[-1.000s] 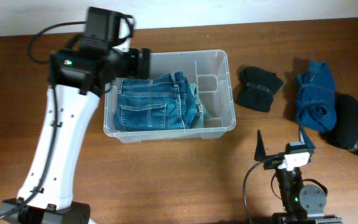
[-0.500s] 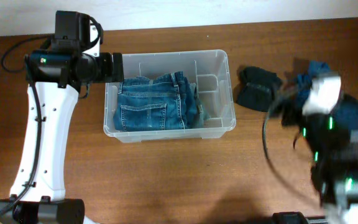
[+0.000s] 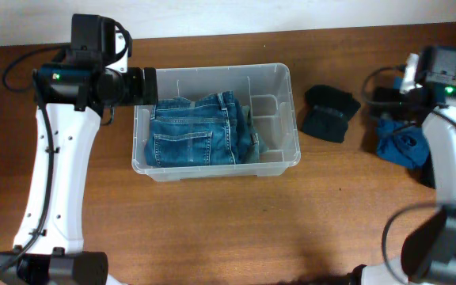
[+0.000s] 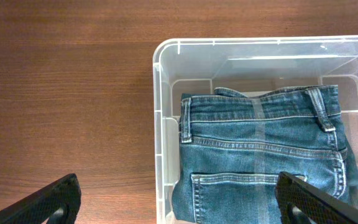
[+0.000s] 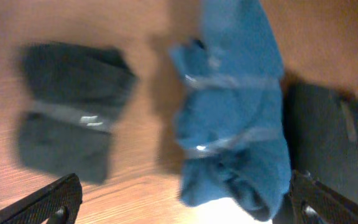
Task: Pack container
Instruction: 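Raise the left arm aside and reach the right gripper to the blue garment, then grasp the blue taped garment with the right gripper and drop it in the box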
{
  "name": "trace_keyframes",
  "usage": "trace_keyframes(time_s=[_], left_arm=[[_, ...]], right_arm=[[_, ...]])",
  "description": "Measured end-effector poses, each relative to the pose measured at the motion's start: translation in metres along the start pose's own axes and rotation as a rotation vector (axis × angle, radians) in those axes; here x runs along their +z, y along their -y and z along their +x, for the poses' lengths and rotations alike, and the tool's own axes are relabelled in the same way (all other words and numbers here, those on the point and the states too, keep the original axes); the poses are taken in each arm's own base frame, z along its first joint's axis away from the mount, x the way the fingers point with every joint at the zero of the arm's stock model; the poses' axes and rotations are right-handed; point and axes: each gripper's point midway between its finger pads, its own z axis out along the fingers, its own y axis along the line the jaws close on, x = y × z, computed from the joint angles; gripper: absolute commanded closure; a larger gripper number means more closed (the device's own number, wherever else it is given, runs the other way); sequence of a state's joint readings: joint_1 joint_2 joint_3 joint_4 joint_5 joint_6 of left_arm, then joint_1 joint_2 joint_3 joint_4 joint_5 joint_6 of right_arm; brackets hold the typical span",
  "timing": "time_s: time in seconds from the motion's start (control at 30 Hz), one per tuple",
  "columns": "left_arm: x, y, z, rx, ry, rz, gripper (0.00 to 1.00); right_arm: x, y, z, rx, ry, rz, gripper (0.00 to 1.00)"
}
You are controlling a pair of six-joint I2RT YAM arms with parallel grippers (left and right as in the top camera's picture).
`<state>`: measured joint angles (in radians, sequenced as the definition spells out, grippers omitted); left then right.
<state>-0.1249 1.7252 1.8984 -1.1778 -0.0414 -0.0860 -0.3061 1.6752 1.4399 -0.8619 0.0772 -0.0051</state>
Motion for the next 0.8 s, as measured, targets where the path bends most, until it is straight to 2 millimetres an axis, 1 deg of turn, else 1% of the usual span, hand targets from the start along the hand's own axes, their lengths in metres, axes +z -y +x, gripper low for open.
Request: trace_keyframes(time_s=[0.07, 0.17, 0.23, 0.27, 0.3, 0.33, 0.37, 0.4, 0.43, 0.47, 0.5, 0.7, 0.8], left_arm=[[0.008, 0.000, 0.001, 0.001, -0.017, -0.001, 0.01], [0.022, 0.001, 0.004, 0.002, -0.047, -0.004, 0.01], [0.036, 0.001, 0.008, 0.003, -0.079, -0.007, 0.01], [0.041, 0.001, 0.009, 0.004, -0.090, -0.008, 0.00], [0.044, 0.001, 0.010, 0.004, -0.098, -0.008, 0.00], [0.048, 0.001, 0.011, 0.004, -0.106, -0.009, 0.01], [0.049, 0.001, 0.011, 0.004, -0.108, -0.009, 0.01], [0.049, 0.001, 0.011, 0.004, -0.107, -0.009, 0.01], [0.050, 0.001, 0.011, 0.004, -0.107, -0.009, 0.01], [0.050, 0.001, 0.011, 0.004, -0.107, -0.009, 0.01], [0.050, 0.001, 0.011, 0.004, -0.107, -0.009, 0.01], [0.050, 0.001, 0.011, 0.004, -0.107, -0.009, 0.01], [0.050, 0.001, 0.011, 0.004, -0.106, -0.009, 0.01]], right_arm=[[0.031, 0.019, 0.008, 0.043, -0.061, 0.011, 0.01], [0.059, 0.024, 0.017, 0.050, -0.117, 0.010, 0.00], [0.083, 0.023, 0.028, 0.045, -0.169, 0.000, 0.06], [0.091, 0.022, 0.032, 0.042, -0.187, -0.004, 0.11], [0.095, 0.022, 0.034, 0.042, -0.196, -0.004, 0.21], [0.101, 0.022, 0.037, 0.040, -0.209, -0.003, 0.28], [0.104, 0.022, 0.039, 0.040, -0.218, 0.001, 0.41], [0.106, 0.023, 0.040, 0.039, -0.226, 0.005, 0.60], [0.107, 0.025, 0.041, 0.043, -0.229, 0.012, 0.68], [0.106, 0.026, 0.041, 0.048, -0.231, 0.014, 0.84], [0.106, 0.027, 0.041, 0.059, -0.233, 0.015, 0.96], [0.102, 0.027, 0.041, 0.101, -0.244, 0.019, 0.96], [0.093, 0.026, 0.047, 0.107, -0.295, 0.015, 0.96]])
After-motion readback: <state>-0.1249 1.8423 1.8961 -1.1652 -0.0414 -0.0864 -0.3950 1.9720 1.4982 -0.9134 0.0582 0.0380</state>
